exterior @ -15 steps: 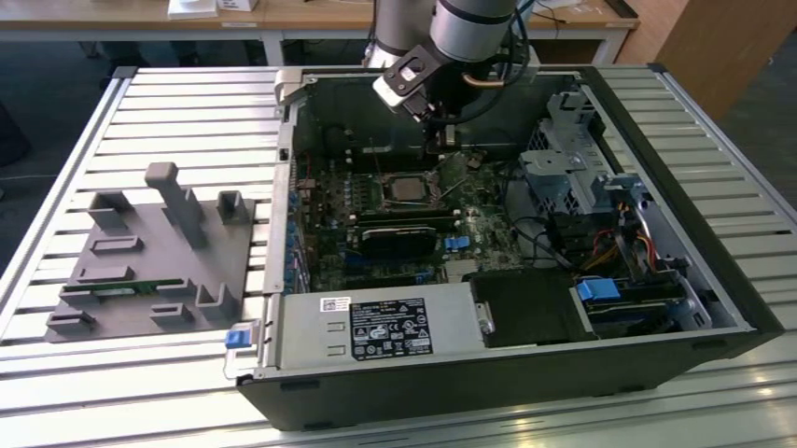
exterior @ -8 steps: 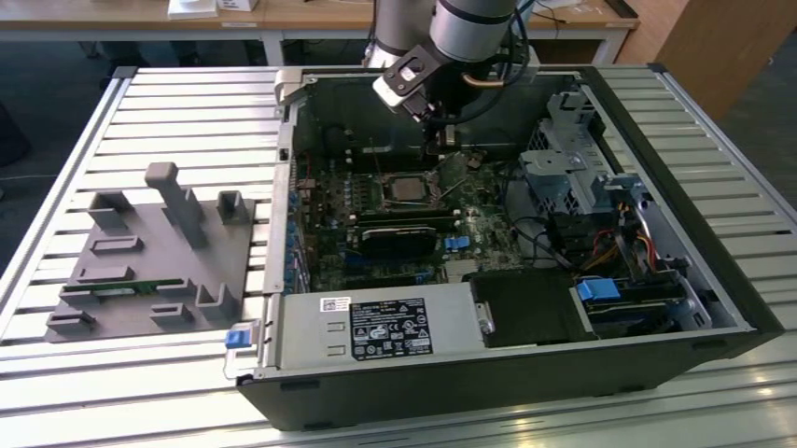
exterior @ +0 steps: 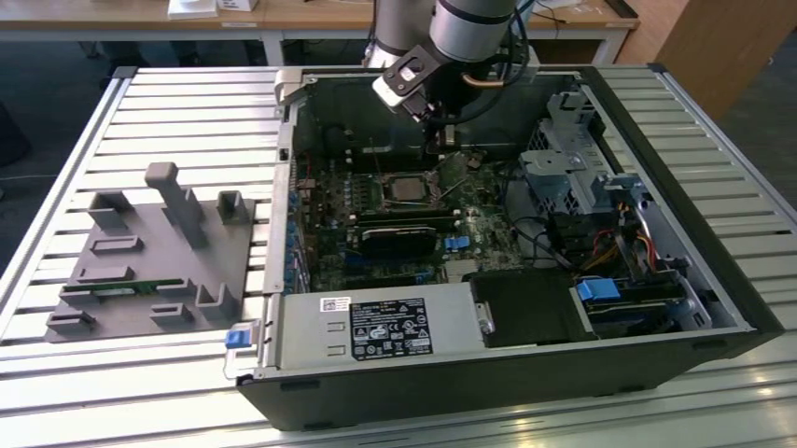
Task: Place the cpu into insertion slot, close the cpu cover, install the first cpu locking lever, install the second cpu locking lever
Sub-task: 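Close the cpu cover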
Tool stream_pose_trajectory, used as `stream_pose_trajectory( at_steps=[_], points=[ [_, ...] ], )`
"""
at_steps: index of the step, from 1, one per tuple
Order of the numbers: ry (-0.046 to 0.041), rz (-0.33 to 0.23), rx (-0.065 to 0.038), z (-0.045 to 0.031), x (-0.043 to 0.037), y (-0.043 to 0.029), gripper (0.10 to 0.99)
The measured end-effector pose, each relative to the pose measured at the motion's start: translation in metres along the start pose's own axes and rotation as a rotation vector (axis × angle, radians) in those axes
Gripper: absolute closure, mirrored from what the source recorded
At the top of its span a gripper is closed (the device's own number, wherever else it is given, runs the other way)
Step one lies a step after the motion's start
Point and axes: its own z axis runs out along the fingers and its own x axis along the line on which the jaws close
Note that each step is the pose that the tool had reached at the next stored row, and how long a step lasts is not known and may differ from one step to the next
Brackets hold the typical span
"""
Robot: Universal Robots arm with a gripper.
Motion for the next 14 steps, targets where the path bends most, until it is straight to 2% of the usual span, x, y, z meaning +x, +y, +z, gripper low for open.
stream_pose_trajectory(
  at_steps=[1,2,6,7,13,14],
  points=[
    [0.0000,0.000,0.000,0.0000,0.0000,0.0000,0.973],
    [0.0000,0.000,0.000,0.0000,0.0000,-0.0001,0.910],
    [0.0000,0.000,0.000,0.0000,0.0000,-0.0002,0.898],
    [0.0000,0.000,0.000,0.0000,0.0000,-0.0002,0.835],
    [0.0000,0.000,0.000,0.0000,0.0000,-0.0006,0.847],
    [0.0000,0.000,0.000,0.0001,0.0000,-0.0006,0.922]
  ],
)
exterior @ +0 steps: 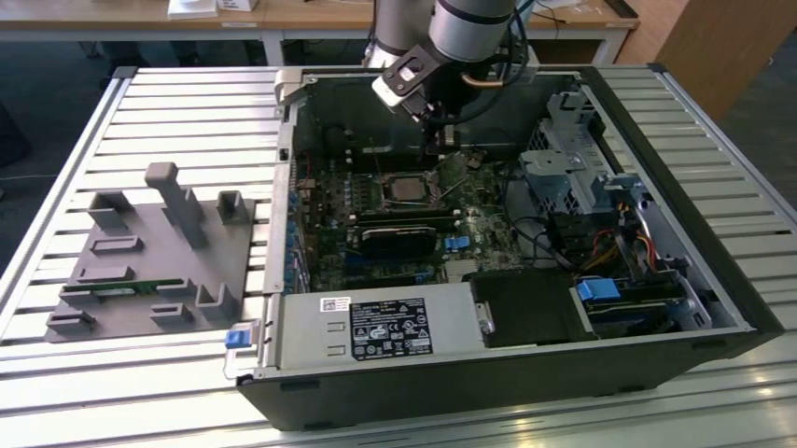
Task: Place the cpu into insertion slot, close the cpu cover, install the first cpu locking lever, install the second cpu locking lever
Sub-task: 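Close the cpu cover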
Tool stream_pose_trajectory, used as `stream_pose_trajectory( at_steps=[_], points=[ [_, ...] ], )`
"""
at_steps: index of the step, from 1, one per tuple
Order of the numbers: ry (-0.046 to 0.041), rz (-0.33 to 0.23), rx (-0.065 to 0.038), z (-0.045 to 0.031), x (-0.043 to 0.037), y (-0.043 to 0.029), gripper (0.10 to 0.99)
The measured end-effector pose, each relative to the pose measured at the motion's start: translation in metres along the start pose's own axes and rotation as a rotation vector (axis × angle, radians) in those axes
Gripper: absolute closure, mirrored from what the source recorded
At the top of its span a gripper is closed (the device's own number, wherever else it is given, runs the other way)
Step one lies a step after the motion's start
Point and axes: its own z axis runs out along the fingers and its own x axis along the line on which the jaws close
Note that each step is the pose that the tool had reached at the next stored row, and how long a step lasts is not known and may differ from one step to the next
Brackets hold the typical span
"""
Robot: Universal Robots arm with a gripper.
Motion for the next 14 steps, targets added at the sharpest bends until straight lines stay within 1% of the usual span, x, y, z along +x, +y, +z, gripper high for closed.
stream_pose_trajectory(
  at_steps=[2,5,6,8,10,11,14],
  points=[
    [0.0000,0.000,0.000,0.0000,0.0000,-0.0001,0.937],
    [0.0000,0.000,0.000,0.0000,0.0000,-0.0002,0.937],
    [0.0000,0.000,0.000,0.0000,0.0000,-0.0002,0.980],
    [0.0000,0.000,0.000,0.0000,0.0000,-0.0003,0.980],
    [0.0001,0.000,0.000,0.0001,0.0000,-0.0004,0.973],
    [0.0000,0.000,0.000,0.0000,0.0000,-0.0004,0.910],
    [0.0001,0.000,0.000,0.0001,0.0000,-0.0005,0.910]
  ],
)
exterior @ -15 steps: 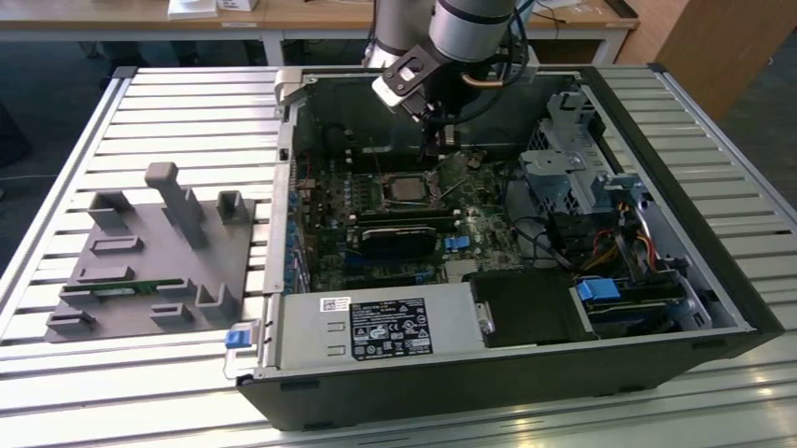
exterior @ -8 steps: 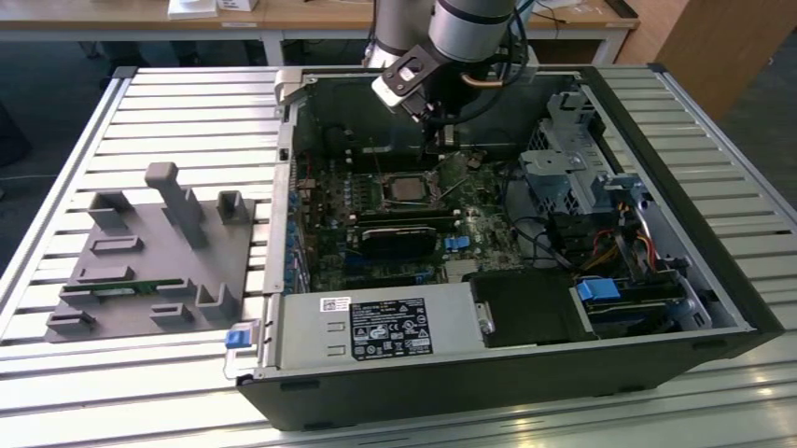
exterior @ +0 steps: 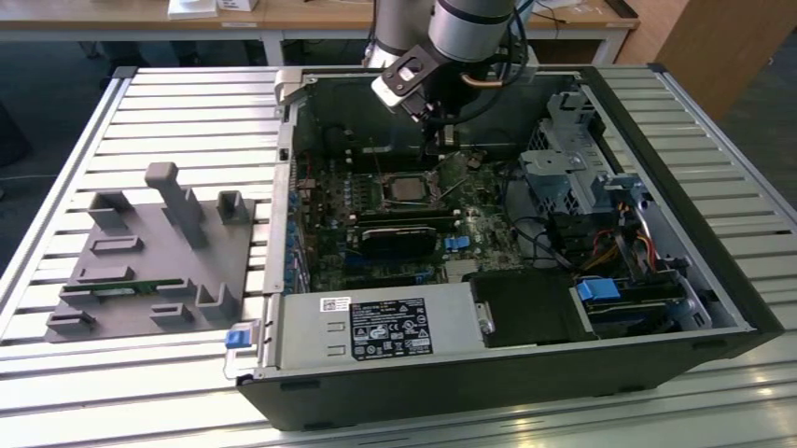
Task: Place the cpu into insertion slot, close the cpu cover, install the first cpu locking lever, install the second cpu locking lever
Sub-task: 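Close the cpu cover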
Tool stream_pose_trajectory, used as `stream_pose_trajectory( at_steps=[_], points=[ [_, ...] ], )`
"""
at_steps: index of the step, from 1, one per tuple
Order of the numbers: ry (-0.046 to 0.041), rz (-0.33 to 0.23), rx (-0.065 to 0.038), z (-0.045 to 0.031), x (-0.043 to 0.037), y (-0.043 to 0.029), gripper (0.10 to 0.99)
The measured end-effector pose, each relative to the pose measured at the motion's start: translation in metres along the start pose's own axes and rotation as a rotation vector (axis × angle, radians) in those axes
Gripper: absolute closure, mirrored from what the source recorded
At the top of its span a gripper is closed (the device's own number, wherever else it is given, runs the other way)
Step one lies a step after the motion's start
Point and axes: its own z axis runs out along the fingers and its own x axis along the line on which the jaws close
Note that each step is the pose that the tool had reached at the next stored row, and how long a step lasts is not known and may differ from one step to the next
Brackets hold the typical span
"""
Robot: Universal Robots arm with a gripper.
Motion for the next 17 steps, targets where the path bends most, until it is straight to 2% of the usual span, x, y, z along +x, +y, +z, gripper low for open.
stream_pose_trajectory(
  at_steps=[15,16,17],
  points=[
    [0.0000,0.000,0.000,0.0001,0.0000,-0.0007,0.898],
    [-0.0001,0.000,0.000,0.0000,0.0000,-0.0007,0.835],
    [-0.0001,0.000,0.000,0.0000,0.0000,-0.0007,0.835]
  ],
)
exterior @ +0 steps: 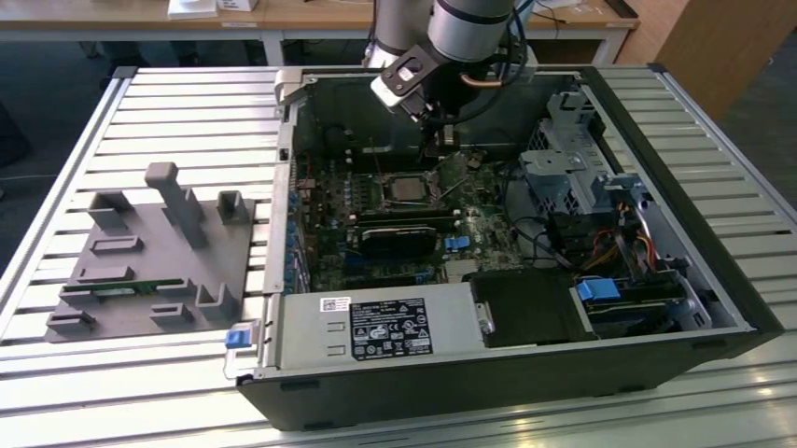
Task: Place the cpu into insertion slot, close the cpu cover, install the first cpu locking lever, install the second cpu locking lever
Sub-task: 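Close the cpu cover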
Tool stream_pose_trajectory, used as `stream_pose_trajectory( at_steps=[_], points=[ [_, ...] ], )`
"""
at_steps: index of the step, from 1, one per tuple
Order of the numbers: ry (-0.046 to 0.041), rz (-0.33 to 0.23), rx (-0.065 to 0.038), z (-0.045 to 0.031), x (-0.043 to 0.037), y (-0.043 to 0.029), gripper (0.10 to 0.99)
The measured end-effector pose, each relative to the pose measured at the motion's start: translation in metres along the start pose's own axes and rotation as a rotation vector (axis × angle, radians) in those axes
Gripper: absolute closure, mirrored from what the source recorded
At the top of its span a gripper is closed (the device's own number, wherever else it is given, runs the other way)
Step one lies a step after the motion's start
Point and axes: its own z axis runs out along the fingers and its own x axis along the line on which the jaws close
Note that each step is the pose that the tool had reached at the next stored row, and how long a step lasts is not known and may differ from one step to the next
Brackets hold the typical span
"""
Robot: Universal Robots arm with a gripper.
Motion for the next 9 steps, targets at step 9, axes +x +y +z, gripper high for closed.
stream_pose_trajectory(
  at_steps=[9],
  points=[
    [0.0000,0.000,0.000,0.0001,0.0000,-0.0003,0.757]
  ],
)
